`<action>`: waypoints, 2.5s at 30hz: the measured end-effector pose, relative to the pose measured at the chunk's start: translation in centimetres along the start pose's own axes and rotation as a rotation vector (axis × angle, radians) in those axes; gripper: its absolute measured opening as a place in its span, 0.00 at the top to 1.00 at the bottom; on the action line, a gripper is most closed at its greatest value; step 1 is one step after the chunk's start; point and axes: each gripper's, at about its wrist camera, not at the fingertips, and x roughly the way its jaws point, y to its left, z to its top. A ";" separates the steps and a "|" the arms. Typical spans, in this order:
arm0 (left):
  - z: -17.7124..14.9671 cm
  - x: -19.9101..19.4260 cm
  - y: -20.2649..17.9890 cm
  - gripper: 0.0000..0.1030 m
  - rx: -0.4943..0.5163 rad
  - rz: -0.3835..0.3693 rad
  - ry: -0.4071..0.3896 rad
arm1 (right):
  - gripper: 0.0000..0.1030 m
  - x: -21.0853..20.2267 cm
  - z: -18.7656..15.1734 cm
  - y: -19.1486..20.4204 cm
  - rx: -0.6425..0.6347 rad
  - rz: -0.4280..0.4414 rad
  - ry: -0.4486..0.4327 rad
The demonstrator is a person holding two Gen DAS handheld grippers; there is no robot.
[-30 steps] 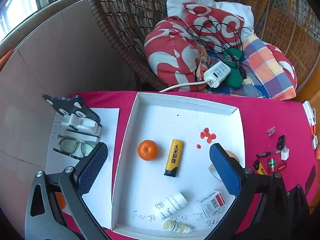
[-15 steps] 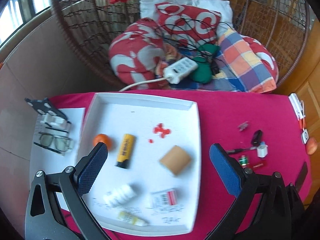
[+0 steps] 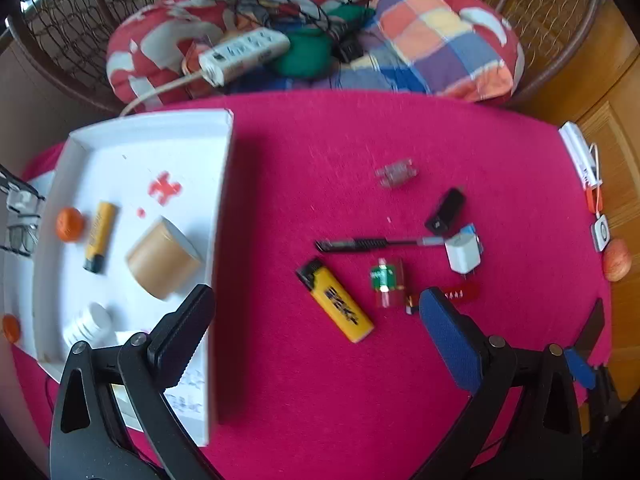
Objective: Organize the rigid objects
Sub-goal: 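Move both tools back toward the red canister and red lighter, then grasp the green-labelled red canister with the left tool while the right tool grasps the red lighter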
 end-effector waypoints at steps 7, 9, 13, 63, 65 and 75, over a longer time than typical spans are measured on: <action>-0.9 3.0 -1.2 0.00 -0.109 0.052 0.043 | 0.00 -1.2 -0.7 -7.6 0.170 -0.030 0.006; -0.9 3.4 -1.4 0.00 -0.123 0.046 0.042 | 0.00 -1.5 -0.7 -9.0 0.192 -0.036 0.007; -1.0 3.9 -3.1 0.00 -0.041 0.068 0.018 | 0.00 -1.8 -0.8 -10.9 0.201 -0.042 0.010; -6.9 -7.6 6.7 0.72 -0.252 0.011 -0.150 | 0.00 8.7 4.1 5.4 -0.682 0.316 0.201; -8.2 -8.4 7.9 0.72 -0.304 0.021 -0.163 | 0.00 10.6 4.3 5.7 -0.687 0.329 0.264; -11.4 -9.7 9.0 0.72 -0.366 0.032 -0.171 | 0.12 14.0 4.0 5.9 -0.760 0.245 0.350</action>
